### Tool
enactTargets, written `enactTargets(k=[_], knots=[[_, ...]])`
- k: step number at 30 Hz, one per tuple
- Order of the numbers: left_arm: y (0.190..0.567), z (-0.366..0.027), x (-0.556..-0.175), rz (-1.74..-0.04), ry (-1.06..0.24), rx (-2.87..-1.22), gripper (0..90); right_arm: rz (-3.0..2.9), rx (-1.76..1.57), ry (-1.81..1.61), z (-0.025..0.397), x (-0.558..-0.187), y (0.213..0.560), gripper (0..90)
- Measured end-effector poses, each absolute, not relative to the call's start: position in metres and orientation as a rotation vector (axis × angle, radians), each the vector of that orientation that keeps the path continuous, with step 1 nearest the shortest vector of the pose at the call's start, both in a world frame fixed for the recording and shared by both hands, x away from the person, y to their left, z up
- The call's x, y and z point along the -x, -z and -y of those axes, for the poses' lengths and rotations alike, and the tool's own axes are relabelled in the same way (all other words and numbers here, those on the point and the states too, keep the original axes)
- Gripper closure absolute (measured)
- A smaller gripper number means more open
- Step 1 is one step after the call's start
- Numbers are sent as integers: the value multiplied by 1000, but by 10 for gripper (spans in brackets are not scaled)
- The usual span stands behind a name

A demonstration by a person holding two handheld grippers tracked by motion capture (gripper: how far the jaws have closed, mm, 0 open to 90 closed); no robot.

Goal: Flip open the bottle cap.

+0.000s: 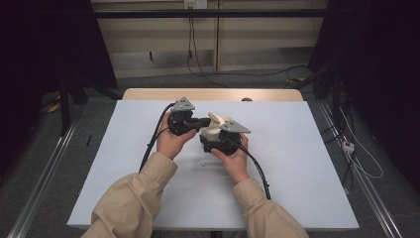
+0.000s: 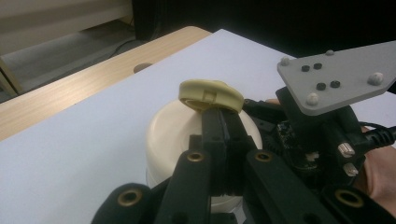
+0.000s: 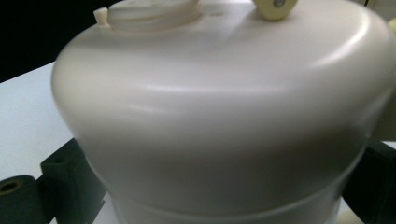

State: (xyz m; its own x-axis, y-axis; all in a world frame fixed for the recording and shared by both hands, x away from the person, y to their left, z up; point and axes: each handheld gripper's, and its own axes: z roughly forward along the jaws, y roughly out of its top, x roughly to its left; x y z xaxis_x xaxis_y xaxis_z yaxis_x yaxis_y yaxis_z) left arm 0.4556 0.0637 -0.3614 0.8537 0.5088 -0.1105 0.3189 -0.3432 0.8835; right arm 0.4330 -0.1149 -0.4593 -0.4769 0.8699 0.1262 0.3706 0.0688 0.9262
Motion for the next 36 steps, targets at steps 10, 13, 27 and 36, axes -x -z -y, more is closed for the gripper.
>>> enactTargets(k=[10, 13, 27, 36], knots=[[360, -62, -456, -613, -220, -1957, 900, -1882, -1229, -1398, 115, -433, 459, 45], [359, -62, -457, -610, -225, -1964, 900, -1883, -1231, -1397, 114, -433, 459, 45], [359, -61, -458, -613, -220, -1965, 900, -1884, -1228, -1393, 114, -433, 459, 45], [359, -59, -459, -618, -215, -1963, 900, -1884, -1228, -1391, 114, -433, 459, 45]])
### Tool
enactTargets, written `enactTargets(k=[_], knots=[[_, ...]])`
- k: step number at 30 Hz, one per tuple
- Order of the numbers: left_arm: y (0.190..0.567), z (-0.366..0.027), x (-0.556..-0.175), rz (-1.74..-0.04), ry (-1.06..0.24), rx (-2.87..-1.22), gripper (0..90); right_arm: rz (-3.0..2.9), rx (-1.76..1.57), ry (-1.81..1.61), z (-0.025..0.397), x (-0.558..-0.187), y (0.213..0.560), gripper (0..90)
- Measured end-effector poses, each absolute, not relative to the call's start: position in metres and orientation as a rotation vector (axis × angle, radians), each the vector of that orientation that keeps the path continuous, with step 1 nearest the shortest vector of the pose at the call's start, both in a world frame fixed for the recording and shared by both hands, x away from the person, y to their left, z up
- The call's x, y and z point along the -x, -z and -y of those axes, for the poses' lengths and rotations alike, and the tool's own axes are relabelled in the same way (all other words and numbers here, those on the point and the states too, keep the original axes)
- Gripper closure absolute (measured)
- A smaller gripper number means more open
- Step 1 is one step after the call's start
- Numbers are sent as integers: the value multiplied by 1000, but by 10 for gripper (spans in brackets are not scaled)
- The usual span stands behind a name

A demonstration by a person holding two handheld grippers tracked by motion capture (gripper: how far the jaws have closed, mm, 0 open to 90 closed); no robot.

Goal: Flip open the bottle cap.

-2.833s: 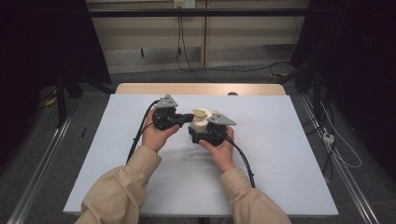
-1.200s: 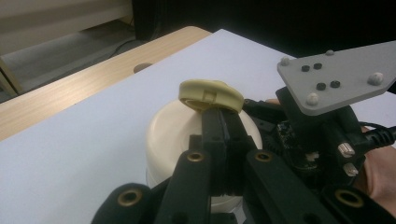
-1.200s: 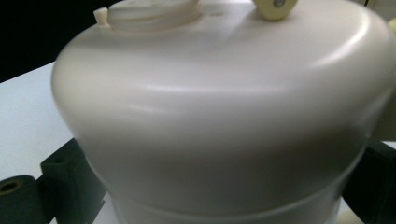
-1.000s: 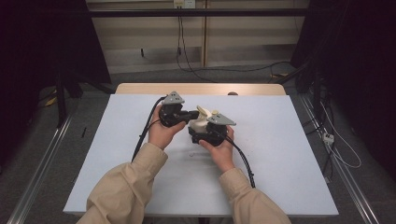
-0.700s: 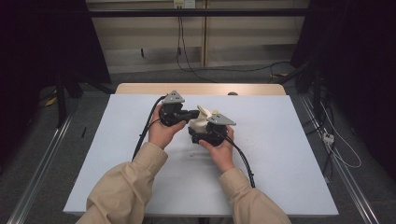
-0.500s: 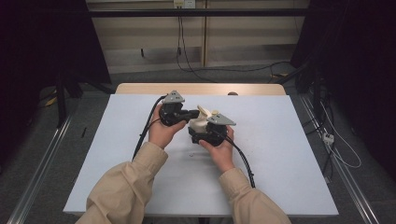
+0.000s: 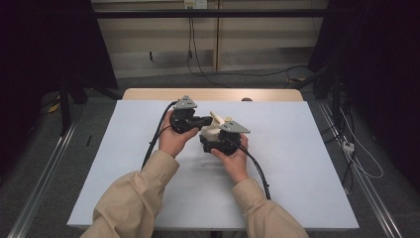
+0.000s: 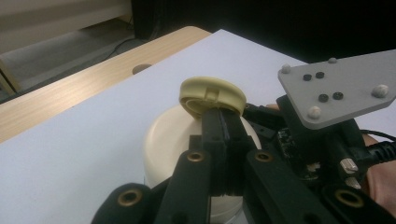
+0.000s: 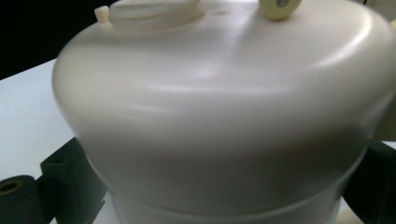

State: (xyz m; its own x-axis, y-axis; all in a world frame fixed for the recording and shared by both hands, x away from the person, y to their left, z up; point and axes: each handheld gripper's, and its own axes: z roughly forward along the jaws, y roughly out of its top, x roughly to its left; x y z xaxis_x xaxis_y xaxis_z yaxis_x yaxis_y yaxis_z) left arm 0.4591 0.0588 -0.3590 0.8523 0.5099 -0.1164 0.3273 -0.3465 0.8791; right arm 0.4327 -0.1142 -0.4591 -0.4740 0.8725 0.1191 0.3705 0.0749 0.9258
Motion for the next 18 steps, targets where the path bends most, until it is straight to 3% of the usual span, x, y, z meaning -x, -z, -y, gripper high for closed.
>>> enactTargets(k=[18], knots=[[357, -54, -463, -622, -218, -1968, 900, -1884, -1225, -1388, 114, -433, 459, 45]])
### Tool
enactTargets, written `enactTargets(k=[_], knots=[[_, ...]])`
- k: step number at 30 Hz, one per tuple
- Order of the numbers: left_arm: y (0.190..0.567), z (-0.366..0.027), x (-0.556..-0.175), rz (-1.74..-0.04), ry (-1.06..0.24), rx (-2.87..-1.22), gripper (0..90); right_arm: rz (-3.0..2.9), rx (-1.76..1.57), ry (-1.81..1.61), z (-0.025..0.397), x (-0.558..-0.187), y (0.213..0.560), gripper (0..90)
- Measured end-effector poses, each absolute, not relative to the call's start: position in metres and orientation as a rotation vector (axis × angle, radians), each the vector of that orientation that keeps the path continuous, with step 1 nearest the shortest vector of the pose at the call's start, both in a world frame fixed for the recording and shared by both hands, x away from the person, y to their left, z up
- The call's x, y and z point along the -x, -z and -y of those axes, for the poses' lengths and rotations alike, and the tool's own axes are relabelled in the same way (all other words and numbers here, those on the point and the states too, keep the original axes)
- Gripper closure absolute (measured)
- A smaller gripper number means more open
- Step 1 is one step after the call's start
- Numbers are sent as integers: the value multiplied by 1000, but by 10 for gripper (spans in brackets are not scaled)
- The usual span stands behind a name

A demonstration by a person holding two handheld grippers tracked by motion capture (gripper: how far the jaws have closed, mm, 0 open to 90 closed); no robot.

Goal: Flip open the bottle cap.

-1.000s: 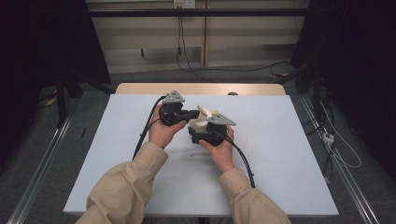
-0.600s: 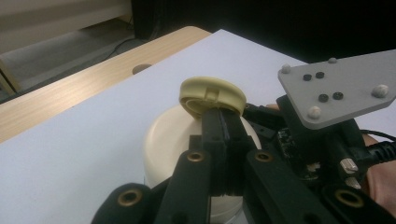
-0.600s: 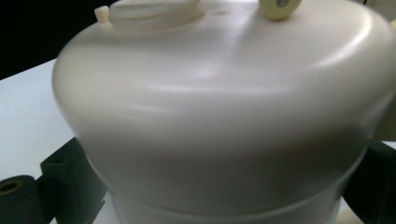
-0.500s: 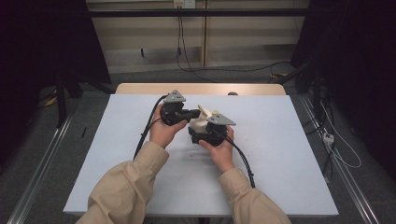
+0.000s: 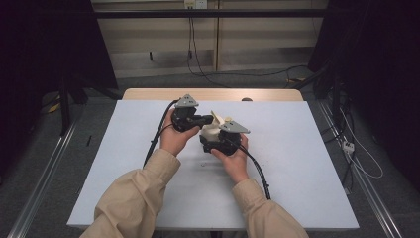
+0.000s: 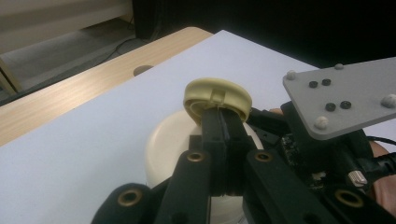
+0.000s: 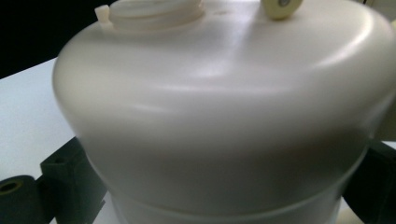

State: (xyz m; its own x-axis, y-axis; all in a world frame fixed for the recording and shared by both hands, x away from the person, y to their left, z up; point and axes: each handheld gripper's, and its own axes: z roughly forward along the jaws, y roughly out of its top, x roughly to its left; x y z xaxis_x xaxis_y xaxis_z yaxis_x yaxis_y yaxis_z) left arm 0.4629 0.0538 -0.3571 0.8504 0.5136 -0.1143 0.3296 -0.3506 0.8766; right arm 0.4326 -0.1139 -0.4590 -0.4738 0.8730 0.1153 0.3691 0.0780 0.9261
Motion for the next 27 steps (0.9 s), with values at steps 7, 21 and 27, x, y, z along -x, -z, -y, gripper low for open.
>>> enactTargets(k=[7, 21, 27], knots=[[356, -49, -464, -613, -218, -1976, 900, -1884, -1223, -1385, 114, -433, 459, 45], [356, -44, -466, -609, -219, -1981, 900, -1886, -1221, -1382, 114, -433, 459, 44], [358, -41, -468, -612, -215, -1982, 900, -1884, -1223, -1379, 114, -432, 459, 44]])
